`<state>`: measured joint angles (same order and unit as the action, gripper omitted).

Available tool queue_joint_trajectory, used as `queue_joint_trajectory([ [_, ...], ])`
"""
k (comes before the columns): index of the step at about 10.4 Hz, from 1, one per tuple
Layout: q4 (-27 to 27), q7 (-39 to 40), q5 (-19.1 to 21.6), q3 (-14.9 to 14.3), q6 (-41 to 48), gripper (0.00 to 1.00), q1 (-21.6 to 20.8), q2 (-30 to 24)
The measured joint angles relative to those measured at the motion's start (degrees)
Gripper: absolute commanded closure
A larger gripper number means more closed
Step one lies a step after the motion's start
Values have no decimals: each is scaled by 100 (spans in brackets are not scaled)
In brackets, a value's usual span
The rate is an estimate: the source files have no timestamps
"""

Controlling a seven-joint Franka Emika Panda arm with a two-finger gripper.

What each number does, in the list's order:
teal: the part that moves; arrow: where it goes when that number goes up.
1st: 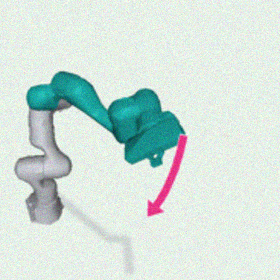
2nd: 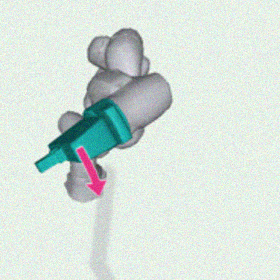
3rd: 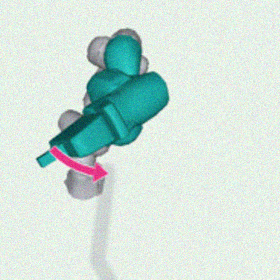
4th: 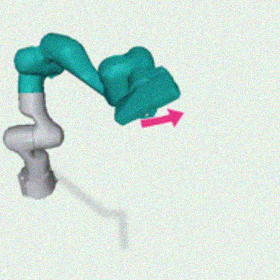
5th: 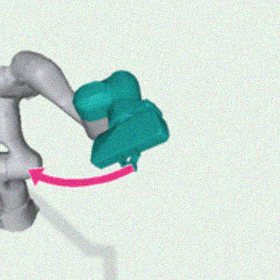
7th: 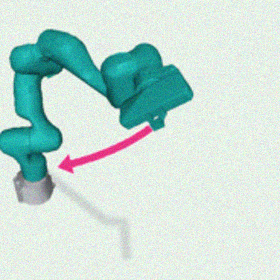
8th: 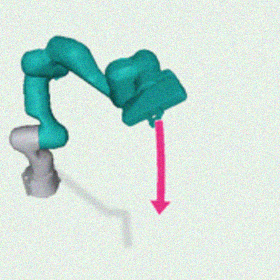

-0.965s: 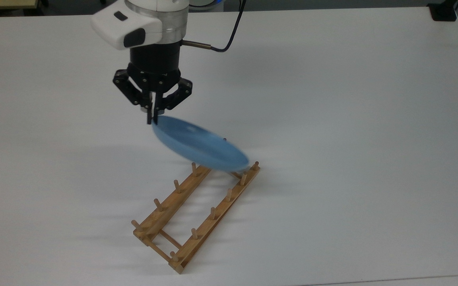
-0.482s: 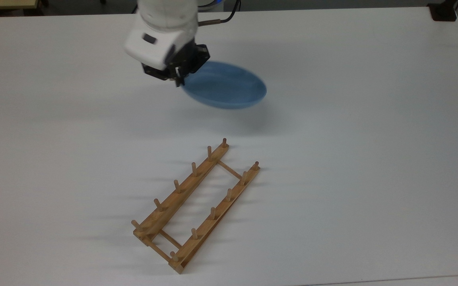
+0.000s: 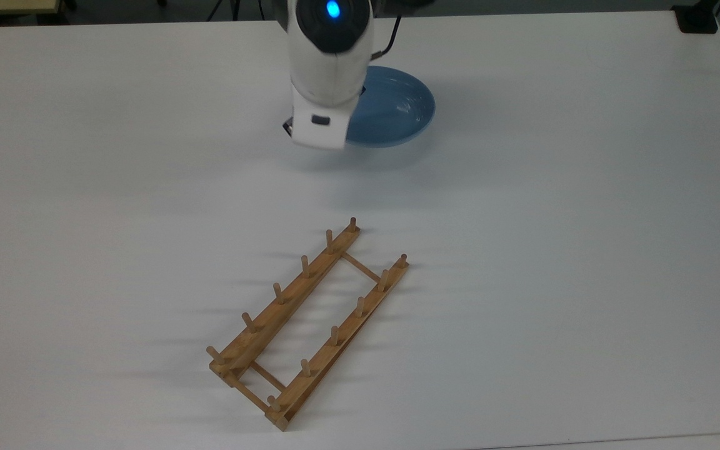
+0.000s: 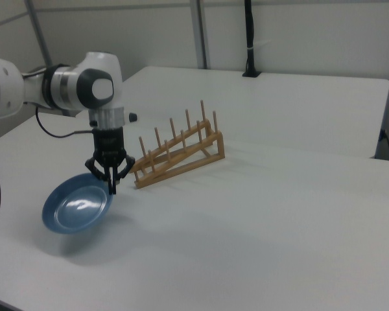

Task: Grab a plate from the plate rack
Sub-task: 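Hold the blue plate clear of the rack above the table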

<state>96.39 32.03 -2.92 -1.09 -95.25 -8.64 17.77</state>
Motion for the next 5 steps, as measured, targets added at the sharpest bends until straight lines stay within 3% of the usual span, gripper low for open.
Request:
queue_joint_trajectory([
  [4,57,134,0,-1,-1,100,-62,646],
  [5,51,134,1,-1,-2,83,-60,759],
])
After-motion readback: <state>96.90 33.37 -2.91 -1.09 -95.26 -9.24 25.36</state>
